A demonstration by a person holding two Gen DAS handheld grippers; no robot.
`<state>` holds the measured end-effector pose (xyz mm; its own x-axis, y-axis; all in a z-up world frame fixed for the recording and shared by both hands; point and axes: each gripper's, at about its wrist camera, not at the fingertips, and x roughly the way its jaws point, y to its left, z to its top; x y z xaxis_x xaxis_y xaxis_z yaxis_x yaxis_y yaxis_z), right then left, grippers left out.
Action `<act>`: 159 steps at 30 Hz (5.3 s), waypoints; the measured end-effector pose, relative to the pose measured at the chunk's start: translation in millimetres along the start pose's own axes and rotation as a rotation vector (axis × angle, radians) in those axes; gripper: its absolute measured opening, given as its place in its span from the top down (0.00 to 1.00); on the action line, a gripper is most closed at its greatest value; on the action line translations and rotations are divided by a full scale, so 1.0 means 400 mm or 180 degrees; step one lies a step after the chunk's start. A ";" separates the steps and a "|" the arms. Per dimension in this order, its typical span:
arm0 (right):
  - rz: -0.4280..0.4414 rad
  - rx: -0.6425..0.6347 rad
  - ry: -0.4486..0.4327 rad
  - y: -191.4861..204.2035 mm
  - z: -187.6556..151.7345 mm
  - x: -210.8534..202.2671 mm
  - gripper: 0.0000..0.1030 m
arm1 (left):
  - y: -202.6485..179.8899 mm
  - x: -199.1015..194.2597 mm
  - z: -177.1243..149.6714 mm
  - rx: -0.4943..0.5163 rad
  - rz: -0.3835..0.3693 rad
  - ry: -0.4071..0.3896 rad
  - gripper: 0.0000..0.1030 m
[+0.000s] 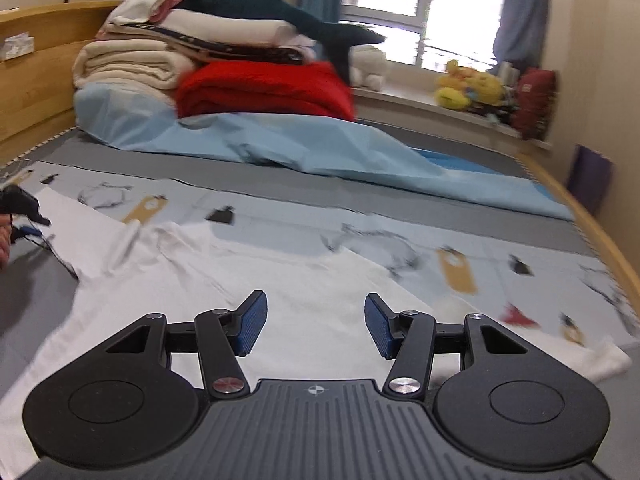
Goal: Fold small clothes
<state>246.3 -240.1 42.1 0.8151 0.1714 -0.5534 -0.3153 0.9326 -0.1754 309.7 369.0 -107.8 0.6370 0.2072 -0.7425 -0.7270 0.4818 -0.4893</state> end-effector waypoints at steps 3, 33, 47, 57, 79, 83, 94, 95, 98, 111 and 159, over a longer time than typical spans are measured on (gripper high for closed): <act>0.0106 -0.0044 0.0047 0.045 0.044 0.115 0.46 | 0.045 0.022 0.023 -0.0135 -0.0009 -0.0013 0.74; -0.0422 0.1289 0.1229 -0.148 -0.021 0.265 0.46 | -0.659 -0.386 -0.777 0.3708 -0.1436 0.1310 0.68; -0.0130 0.2033 0.1008 -0.184 -0.001 0.234 0.82 | -0.528 -0.292 -0.456 0.1903 -0.0386 0.0965 0.68; 0.0874 0.0393 0.0906 0.163 0.032 0.326 0.73 | -0.474 -0.217 -0.305 0.1101 -0.0212 0.0964 0.68; 0.0901 -0.0598 0.0621 0.344 -0.006 0.366 0.96 | -0.461 -0.209 -0.271 0.0735 -0.0246 0.0967 0.68; 0.0668 0.0354 0.0233 0.174 0.050 0.323 0.96 | -0.466 -0.212 -0.276 0.0787 -0.0265 0.0967 0.68; -0.0813 0.2653 0.0725 -0.291 -0.107 0.306 0.96 | -0.485 -0.193 -0.303 0.1014 -0.0183 0.0992 0.68; -0.0808 0.2717 0.0776 -0.301 -0.120 0.305 0.96 | -0.485 -0.191 -0.306 0.1024 -0.0169 0.0988 0.68; -0.0815 0.2822 0.0820 -0.309 -0.138 0.296 0.96 | -0.494 -0.183 -0.319 0.1048 -0.0147 0.1002 0.68; -0.0596 0.3198 0.1208 -0.348 -0.172 0.349 0.64 | -0.517 -0.172 -0.355 0.1167 -0.0146 0.1063 0.67; -0.0936 0.2974 0.1007 -0.394 -0.144 0.338 0.80 | -0.460 -0.092 -0.393 0.1222 0.0025 0.1305 0.66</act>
<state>378.3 -382.3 -52.2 0.5910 -0.0691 -0.8037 0.4902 0.8220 0.2898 379.7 138.7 -62.4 0.4244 -0.0989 -0.9001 -0.5370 0.7728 -0.3381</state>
